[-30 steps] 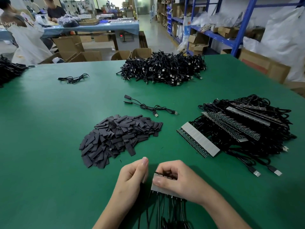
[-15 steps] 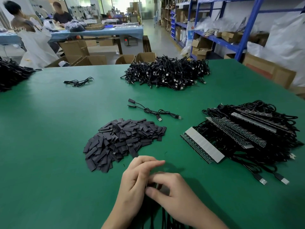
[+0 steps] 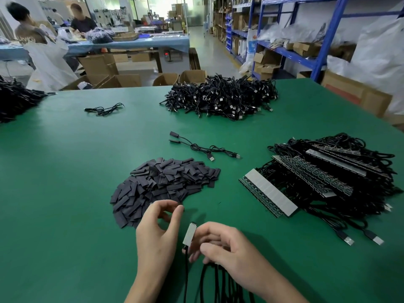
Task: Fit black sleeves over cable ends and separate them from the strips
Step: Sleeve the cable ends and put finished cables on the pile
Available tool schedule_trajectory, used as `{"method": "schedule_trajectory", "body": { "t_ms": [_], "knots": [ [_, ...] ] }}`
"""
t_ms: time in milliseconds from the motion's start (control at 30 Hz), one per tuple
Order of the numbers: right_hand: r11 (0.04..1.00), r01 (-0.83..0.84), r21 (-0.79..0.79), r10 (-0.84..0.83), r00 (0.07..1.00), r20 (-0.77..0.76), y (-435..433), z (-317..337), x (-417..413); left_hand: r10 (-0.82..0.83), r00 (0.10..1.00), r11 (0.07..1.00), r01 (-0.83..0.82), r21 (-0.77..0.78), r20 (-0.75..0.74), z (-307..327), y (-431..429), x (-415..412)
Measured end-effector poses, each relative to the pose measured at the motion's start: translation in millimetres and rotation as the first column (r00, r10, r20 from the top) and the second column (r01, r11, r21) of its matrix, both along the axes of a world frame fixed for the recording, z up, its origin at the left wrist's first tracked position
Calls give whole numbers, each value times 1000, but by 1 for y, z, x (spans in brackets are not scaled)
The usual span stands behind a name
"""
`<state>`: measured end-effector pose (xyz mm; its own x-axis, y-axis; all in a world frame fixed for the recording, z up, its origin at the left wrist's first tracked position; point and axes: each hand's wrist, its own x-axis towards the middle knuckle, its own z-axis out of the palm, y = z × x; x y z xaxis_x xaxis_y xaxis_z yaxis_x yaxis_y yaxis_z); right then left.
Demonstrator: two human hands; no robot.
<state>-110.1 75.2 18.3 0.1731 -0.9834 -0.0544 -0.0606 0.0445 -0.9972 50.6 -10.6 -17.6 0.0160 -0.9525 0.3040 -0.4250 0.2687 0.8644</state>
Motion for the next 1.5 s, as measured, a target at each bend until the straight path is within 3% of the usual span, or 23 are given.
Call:
{"method": "schedule_trajectory", "body": {
  "t_ms": [100,167,267,333,433,500,600,700,800,933,1100,1267,1333,1500],
  "knots": [
    [999,25,-43,-26,999,-30,1,-1,2,82,995,996,-81,-23,56,-1,-4,3],
    [998,27,-65,-25,999,32,2,1,4,92,994,996,-91,-13,60,-1,-4,3],
    [995,43,-86,-17,960,279,5,11,4,81,994,996,-79,-32,69,3,-7,4],
    [993,85,-81,-38,885,464,7,23,2,46,993,998,-39,-58,112,8,-12,5],
    [984,165,-62,-83,744,663,9,46,-10,-44,957,997,59,-45,285,9,-20,8],
    [965,246,-85,-122,717,686,11,65,-22,-80,888,994,104,-29,452,3,-23,8],
    [925,349,-148,-216,806,551,18,90,-41,-67,804,994,102,-26,591,3,-26,6],
    [881,387,-270,-362,922,138,20,95,-50,-19,780,992,95,-88,625,2,-30,4],
    [872,365,-325,-471,804,-362,13,74,-48,-2,792,985,107,-135,611,1,-29,4],
    [900,344,-267,-435,732,-525,-3,30,-40,-40,892,989,98,-106,449,-2,-28,6],
    [912,361,-196,-410,778,-475,-16,-1,-31,-197,975,980,200,-23,103,-4,-23,13],
    [922,335,-196,-388,821,-419,-10,-11,-26,-325,852,892,421,166,-410,5,-9,8],
    [934,309,-181,-355,862,-362,-7,-10,-24,-348,813,868,468,168,-468,8,-5,3],
    [936,298,-188,-344,885,-314,-7,-11,-25,-471,778,831,549,85,-417,9,0,-2]
  ]
}}
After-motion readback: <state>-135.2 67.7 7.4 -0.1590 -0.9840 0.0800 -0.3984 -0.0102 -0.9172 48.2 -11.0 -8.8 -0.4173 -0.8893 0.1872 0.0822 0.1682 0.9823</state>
